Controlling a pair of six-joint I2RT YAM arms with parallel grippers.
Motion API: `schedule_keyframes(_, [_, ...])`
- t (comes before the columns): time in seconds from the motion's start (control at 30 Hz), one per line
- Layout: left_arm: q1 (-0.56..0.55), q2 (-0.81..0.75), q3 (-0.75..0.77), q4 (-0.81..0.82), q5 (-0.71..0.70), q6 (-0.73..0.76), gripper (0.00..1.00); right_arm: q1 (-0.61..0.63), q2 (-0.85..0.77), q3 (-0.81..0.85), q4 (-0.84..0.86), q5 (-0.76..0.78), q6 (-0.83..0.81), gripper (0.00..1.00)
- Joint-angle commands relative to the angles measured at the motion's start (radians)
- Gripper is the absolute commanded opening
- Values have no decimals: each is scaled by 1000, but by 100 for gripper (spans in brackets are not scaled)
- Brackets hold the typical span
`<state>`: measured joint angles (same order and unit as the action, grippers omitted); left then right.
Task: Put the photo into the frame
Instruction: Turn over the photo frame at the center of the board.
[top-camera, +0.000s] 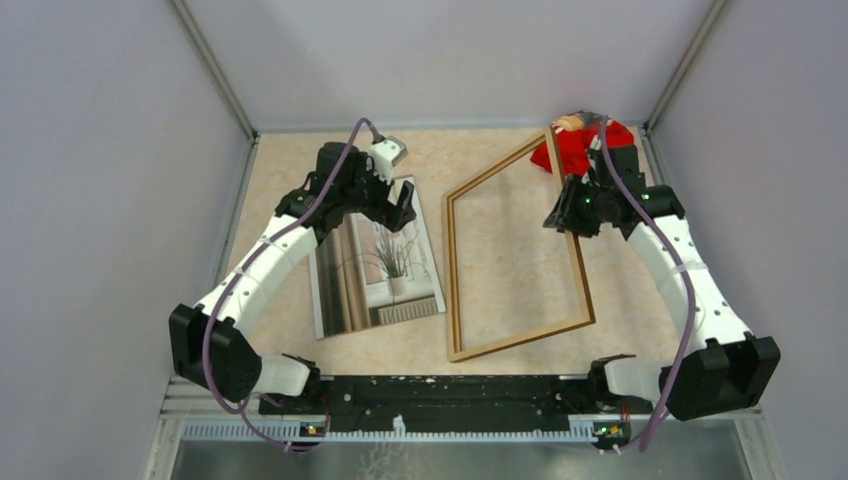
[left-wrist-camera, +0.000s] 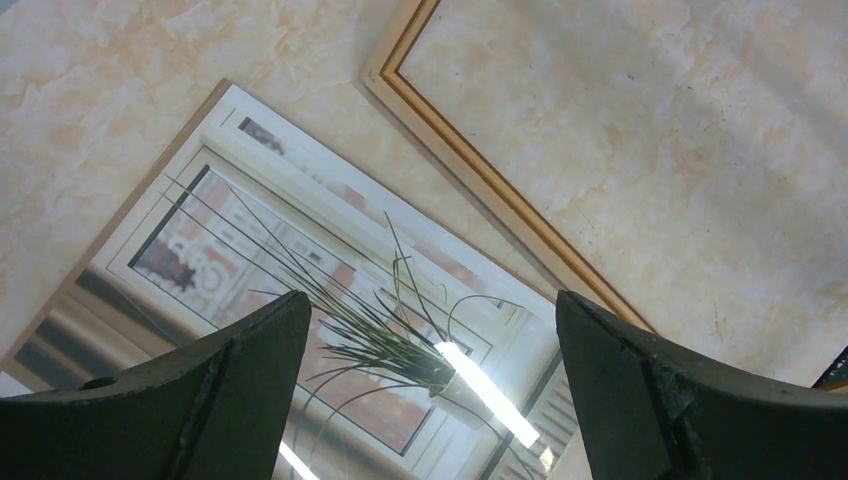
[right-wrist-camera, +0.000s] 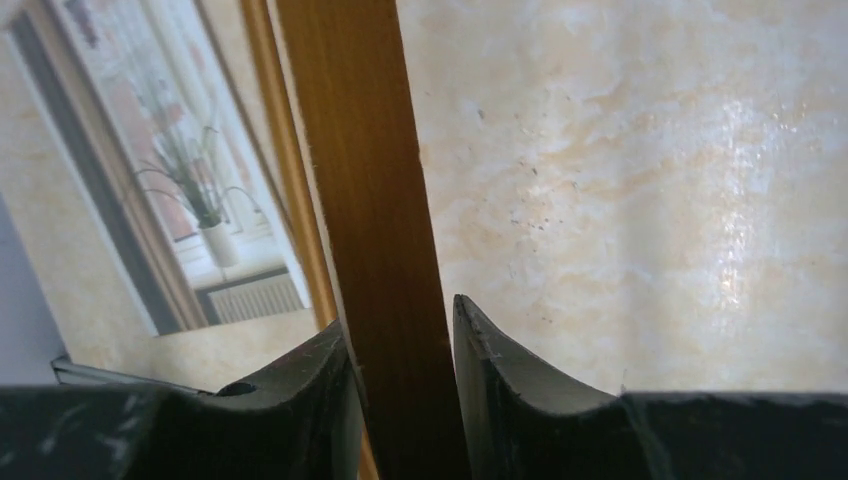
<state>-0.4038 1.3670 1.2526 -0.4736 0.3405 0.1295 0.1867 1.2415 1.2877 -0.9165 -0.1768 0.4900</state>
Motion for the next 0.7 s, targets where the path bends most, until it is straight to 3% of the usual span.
schedule_keyframes(0.0, [-4, -44, -21, 17, -34, 2, 99, -1, 12, -74, 75, 70, -50, 33])
schedule_keyframes(0.27, [-3, -65, -47, 23, -106, 6, 99, 28, 37, -135, 188, 115, -91, 26])
schedule_keyframes(0.47, [-1, -72, -63, 22, -119, 13, 98, 140, 141, -134, 234, 203, -102, 24])
schedule_keyframes(0.67, [4, -81, -78, 19, -132, 23, 98, 151, 217, -118, 254, 237, -132, 23])
